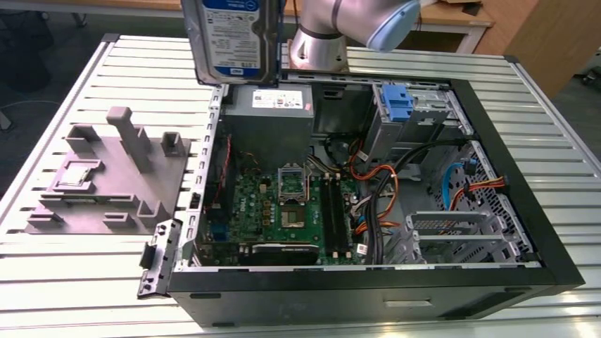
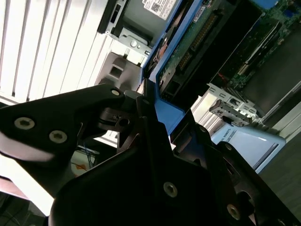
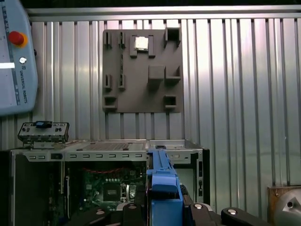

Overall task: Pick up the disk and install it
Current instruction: 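Pick up the disk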

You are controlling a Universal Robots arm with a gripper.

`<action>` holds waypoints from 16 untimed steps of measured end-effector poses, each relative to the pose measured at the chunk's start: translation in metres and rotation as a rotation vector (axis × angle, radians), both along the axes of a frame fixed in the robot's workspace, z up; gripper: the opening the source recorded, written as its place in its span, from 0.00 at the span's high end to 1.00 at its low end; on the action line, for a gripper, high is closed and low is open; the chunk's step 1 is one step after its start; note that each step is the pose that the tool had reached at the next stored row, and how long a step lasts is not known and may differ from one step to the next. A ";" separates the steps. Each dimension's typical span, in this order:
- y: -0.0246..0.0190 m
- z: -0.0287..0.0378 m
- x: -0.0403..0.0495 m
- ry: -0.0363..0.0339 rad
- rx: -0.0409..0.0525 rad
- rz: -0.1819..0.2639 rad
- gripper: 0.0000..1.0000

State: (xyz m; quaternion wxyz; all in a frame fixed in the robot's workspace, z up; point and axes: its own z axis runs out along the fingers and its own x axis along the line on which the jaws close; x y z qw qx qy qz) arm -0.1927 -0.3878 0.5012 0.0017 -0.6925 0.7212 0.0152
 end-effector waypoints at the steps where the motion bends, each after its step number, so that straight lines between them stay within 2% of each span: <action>1: -0.0001 -0.0002 0.0043 0.0000 0.0000 0.000 0.64; 3: -0.0003 -0.0007 0.0097 -0.0002 0.0001 0.000 0.64; 6: -0.0025 -0.0023 0.0126 -0.0028 0.0001 0.000 0.64; 9: -0.0096 -0.0049 0.0136 -0.0062 0.0001 0.000 0.64; 13: -0.0222 -0.0088 0.0155 -0.0081 0.0002 0.000 0.64; 16: -0.0284 -0.0109 0.0216 -0.0083 0.0004 0.000 0.64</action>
